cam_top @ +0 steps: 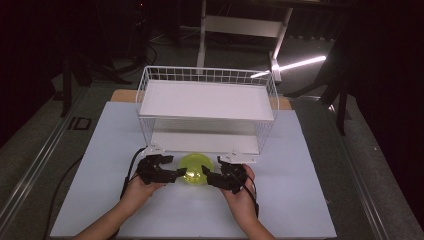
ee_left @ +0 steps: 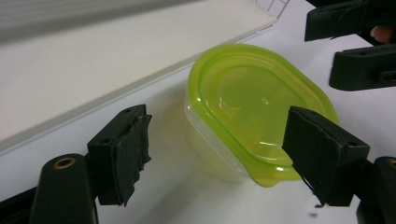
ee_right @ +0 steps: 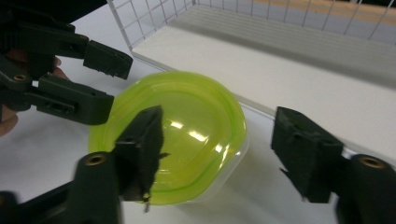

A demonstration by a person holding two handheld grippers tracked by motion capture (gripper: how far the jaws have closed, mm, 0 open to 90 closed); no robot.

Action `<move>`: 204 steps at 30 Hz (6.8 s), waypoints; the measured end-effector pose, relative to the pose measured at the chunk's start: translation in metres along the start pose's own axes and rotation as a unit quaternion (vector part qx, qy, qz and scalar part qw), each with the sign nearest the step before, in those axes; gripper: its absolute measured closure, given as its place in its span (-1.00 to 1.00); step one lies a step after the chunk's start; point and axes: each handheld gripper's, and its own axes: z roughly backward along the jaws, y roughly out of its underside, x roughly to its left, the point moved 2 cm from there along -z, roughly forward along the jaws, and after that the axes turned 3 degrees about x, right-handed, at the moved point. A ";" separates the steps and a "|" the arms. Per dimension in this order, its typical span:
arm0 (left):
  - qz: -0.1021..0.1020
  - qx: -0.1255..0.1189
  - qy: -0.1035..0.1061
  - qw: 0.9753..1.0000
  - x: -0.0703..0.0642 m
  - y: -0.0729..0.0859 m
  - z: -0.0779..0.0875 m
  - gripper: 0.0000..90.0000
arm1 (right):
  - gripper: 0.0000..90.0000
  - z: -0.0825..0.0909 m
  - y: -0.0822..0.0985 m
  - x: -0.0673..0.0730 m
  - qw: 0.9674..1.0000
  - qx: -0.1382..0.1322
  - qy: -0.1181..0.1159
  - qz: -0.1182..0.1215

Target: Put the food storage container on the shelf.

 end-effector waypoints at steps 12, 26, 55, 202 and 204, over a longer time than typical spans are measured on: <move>0.036 0.009 0.022 0.999 0.000 0.001 -0.003 0.11 | -0.03 -0.010 0.012 -0.007 0.999 0.026 -0.012 -0.034; 0.051 0.029 0.043 0.997 -0.009 0.008 0.004 0.38 | 0.32 -0.002 0.019 -0.007 0.996 0.046 -0.033 -0.070; 0.071 0.024 0.043 0.996 -0.024 0.018 0.015 0.81 | 0.78 0.015 0.018 0.000 0.994 0.043 -0.060 -0.076; -0.049 -0.134 -0.020 0.990 -0.030 0.037 0.077 -0.96 | 1.00 -0.053 -0.006 -0.032 0.996 0.043 0.061 -0.039; -0.054 -0.131 -0.028 0.990 -0.029 0.037 0.076 -0.96 | 1.00 -0.058 -0.007 -0.031 0.996 0.045 0.061 -0.037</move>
